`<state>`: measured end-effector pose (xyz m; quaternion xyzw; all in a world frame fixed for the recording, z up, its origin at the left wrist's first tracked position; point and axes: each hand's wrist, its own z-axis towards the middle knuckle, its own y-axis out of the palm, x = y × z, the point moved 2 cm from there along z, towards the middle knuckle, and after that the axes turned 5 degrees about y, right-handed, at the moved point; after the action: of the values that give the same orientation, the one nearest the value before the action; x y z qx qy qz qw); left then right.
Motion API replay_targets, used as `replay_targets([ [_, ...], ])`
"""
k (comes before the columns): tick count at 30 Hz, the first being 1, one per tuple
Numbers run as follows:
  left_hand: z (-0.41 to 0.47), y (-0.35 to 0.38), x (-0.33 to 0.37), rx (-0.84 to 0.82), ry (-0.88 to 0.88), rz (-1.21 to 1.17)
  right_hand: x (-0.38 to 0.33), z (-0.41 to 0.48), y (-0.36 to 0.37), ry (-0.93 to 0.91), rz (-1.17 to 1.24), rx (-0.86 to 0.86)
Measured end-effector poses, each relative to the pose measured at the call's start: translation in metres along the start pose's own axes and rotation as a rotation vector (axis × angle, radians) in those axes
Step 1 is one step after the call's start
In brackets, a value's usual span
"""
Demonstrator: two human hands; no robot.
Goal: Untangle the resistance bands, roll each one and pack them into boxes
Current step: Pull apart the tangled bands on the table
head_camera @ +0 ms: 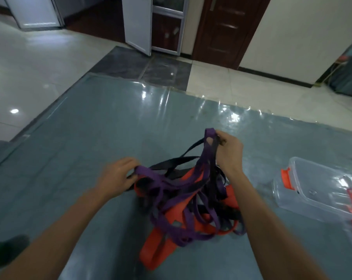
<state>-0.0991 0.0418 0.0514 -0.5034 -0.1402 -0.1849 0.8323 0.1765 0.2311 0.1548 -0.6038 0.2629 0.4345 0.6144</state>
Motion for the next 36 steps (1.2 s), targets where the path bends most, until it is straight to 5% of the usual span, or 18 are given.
replay_targets([
  [5, -0.047, 0.044, 0.012, -0.181, -0.038, -0.175, 0.071, -0.017, 0.021, 0.061, -0.432, -0.220],
  [9, -0.074, 0.068, 0.018, -0.164, -0.091, -0.226, 0.102, -0.041, 0.023, 0.099, -0.440, -0.363],
  [17, -0.075, 0.072, 0.040, 0.020, -0.743, -0.689, 0.114, -0.085, 0.042, -0.057, -0.441, -0.317],
  [23, -0.056, 0.079, 0.043, -0.096, -0.737, -0.304, 0.103, -0.112, 0.088, -0.289, -0.394, -0.534],
  [27, -0.034, 0.074, 0.044, -0.073, -0.884, -0.328, 0.116, -0.120, 0.101, -0.275, -0.600, -0.718],
  [32, -0.021, 0.079, 0.044, -0.134, -1.072, -0.495, 0.141, -0.118, 0.085, -0.252, -0.593, -0.671],
  [36, -0.012, 0.071, 0.062, -0.163, -0.882, -0.473, 0.127, -0.111, 0.076, -0.230, -0.446, -0.616],
])
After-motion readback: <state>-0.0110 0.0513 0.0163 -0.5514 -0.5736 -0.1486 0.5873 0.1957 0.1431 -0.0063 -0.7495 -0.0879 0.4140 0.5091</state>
